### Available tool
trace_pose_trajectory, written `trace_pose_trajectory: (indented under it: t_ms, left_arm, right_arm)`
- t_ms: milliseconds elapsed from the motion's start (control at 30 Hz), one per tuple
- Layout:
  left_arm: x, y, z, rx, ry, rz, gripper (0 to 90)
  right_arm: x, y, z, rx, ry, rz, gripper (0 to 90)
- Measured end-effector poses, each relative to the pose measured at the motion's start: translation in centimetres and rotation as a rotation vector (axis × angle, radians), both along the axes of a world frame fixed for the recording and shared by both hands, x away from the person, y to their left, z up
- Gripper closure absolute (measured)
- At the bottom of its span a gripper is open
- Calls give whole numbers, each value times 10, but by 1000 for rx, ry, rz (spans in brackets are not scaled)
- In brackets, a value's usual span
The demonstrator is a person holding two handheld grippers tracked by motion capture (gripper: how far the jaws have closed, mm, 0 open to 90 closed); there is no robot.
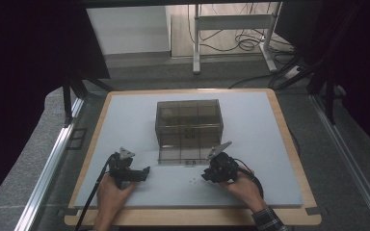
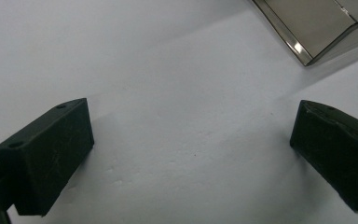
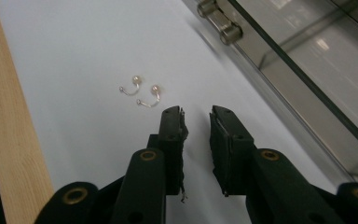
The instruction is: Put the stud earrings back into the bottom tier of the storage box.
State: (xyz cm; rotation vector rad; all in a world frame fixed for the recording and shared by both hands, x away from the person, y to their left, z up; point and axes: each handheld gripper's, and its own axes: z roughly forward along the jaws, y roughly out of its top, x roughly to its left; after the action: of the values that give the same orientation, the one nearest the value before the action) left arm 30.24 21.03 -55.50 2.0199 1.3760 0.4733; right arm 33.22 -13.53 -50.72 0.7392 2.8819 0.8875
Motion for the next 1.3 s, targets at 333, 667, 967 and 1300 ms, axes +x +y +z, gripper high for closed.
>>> trace_pose_trajectory:
  t_ms: [333,667,967,1300]
  left_arm:
    - [0,0,0,-4,-2,3,0]
    - [0,0,0,-4,-2,4,0]
    - [0,0,0,-1,0,1,0]
    - [0,0,0,-1,-1,1,0]
  right_arm:
    - [1,23,0,-58,1,81,770]
    - [2,43,2,-98,-6,132,800]
    - [2,57,-1,-174,-30,155,823]
    - [4,59,1,-194,8,138,854]
